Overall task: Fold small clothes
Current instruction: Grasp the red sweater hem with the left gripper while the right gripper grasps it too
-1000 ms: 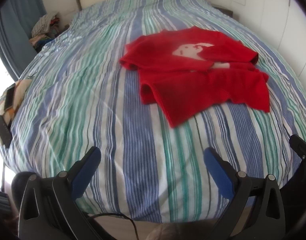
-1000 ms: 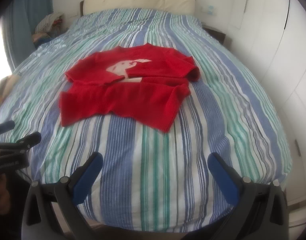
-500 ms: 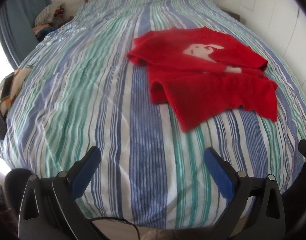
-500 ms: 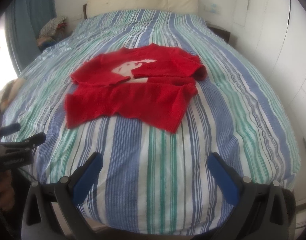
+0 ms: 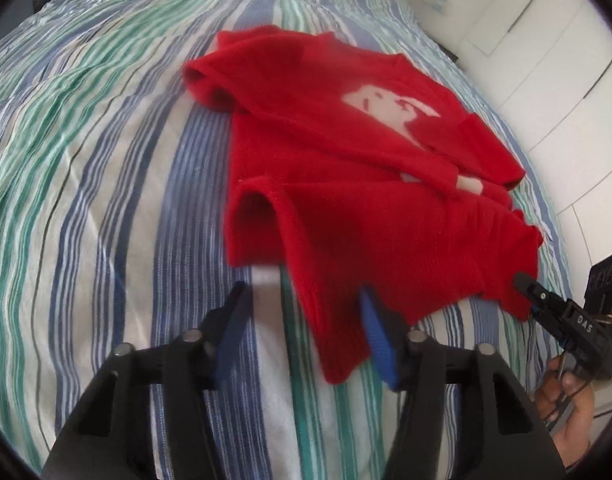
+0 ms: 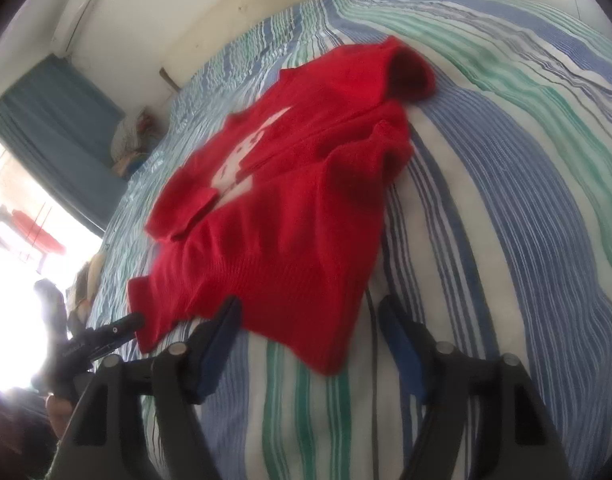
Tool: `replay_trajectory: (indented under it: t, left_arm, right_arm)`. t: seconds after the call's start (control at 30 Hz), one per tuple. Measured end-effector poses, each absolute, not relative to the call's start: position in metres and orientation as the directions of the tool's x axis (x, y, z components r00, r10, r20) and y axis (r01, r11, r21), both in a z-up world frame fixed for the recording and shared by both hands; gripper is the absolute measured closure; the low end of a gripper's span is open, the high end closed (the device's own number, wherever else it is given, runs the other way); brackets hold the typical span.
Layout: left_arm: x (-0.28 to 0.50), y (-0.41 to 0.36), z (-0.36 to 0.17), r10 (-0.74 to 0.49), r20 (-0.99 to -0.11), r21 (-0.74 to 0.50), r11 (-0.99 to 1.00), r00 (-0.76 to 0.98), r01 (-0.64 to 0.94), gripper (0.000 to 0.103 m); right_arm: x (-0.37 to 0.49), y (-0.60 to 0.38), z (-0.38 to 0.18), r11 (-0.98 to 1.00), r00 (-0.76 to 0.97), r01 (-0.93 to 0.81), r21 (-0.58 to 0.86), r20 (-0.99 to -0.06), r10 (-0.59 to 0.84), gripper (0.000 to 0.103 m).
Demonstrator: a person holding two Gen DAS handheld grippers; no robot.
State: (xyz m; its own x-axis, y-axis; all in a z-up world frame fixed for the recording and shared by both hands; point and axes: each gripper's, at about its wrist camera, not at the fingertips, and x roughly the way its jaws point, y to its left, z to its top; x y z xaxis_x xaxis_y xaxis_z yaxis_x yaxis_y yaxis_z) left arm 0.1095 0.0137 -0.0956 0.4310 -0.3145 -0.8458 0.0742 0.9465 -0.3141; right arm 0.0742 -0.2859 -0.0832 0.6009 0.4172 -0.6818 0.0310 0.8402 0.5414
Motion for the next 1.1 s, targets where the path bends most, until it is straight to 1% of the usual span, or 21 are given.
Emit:
replay_trajectory:
  t: [0.03,0.07,0.13,0.17,0.3,0.37,0.47,0.53,0.57,0.63,0.7,0.77,0.87,0.93,1.0,1.1]
  left_arm:
    - [0.111,0.014,-0.099,-0.334,-0.853,-0.332,0.940,0.401,0.078,0.101]
    - [0.111,0.018,-0.099,-0.367,-0.850,-0.371,0.926,0.379,0.066,0.099]
    - [0.102,0.035,-0.089,-0.408,-0.825,-0.422,0.905,0.390,0.055,0.100]
    - [0.094,0.043,-0.080,-0.424,-0.813,-0.434,0.898,0.399,0.069,0.100]
    - [0.052,0.068,-0.049,-0.517,-0.773,-0.494,0.854,0.367,0.162,0.100]
    - [0.031,0.066,-0.043,-0.532,-0.778,-0.488,0.847,0.335,0.212,0.100]
    - [0.016,0.054,-0.061,-0.485,-0.826,-0.438,0.873,0.288,0.214,0.100]
    - [0.016,0.049,-0.084,-0.451,-0.857,-0.420,0.891,0.247,0.172,0.100]
    - [0.015,0.049,-0.091,-0.455,-0.860,-0.430,0.890,0.233,0.151,0.100]
    - [0.010,0.055,-0.088,-0.464,-0.852,-0.444,0.886,0.243,0.135,0.101]
    - [0.003,0.064,-0.077,-0.458,-0.846,-0.439,0.889,0.274,0.131,0.101]
    - [0.001,0.071,-0.067,-0.442,-0.846,-0.424,0.897,0.297,0.127,0.101]
    - [0.006,0.064,-0.080,-0.390,-0.875,-0.369,0.921,0.286,0.129,0.101]
    - [0.009,0.056,-0.099,-0.351,-0.900,-0.330,0.936,0.259,0.123,0.101]
    - [0.007,0.050,-0.106,-0.320,-0.906,-0.293,0.946,0.276,0.138,0.101]
    - [0.005,0.049,-0.104,-0.308,-0.906,-0.279,0.950,0.290,0.140,0.101]
  right_arm:
    - [0.079,-0.286,-0.086,0.832,0.602,0.023,0.554,-0.672,0.431,0.076]
    - [0.082,-0.288,-0.088,0.833,0.594,0.040,0.551,-0.684,0.424,0.098]
    - [0.077,-0.293,-0.082,0.810,0.595,0.047,0.584,-0.668,0.447,0.099]
    - [0.070,-0.294,-0.072,0.817,0.599,0.032,0.576,-0.666,0.445,0.099]
    - [0.029,-0.307,-0.029,0.824,0.577,-0.005,0.566,-0.671,0.465,0.099]
    - [0.009,-0.315,-0.020,0.814,0.538,0.008,0.581,-0.688,0.486,0.099]
    - [-0.010,-0.313,-0.031,0.840,0.467,0.038,0.541,-0.752,0.464,0.099]
    - [-0.014,-0.311,-0.051,0.866,0.418,0.069,0.494,-0.803,0.425,0.099]
    - [-0.014,-0.312,-0.061,0.877,0.400,0.087,0.473,-0.823,0.404,0.099]
    - [-0.010,-0.314,-0.071,0.900,0.388,0.117,0.420,-0.854,0.347,0.099]
    - [-0.008,-0.317,-0.069,0.891,0.387,0.129,0.435,-0.849,0.359,0.099]
    - [-0.008,-0.315,-0.058,0.905,0.391,0.102,0.412,-0.854,0.345,0.099]
    - [-0.010,-0.312,-0.049,0.915,0.378,0.084,0.394,-0.863,0.337,0.099]
    - [-0.007,-0.306,-0.060,0.935,0.344,0.077,0.347,-0.889,0.302,0.099]
    - [-0.006,-0.306,-0.084,0.946,0.305,0.103,0.306,-0.915,0.263,0.099]
    - [-0.008,-0.314,-0.100,0.921,0.318,0.153,0.360,-0.900,0.299,0.100]
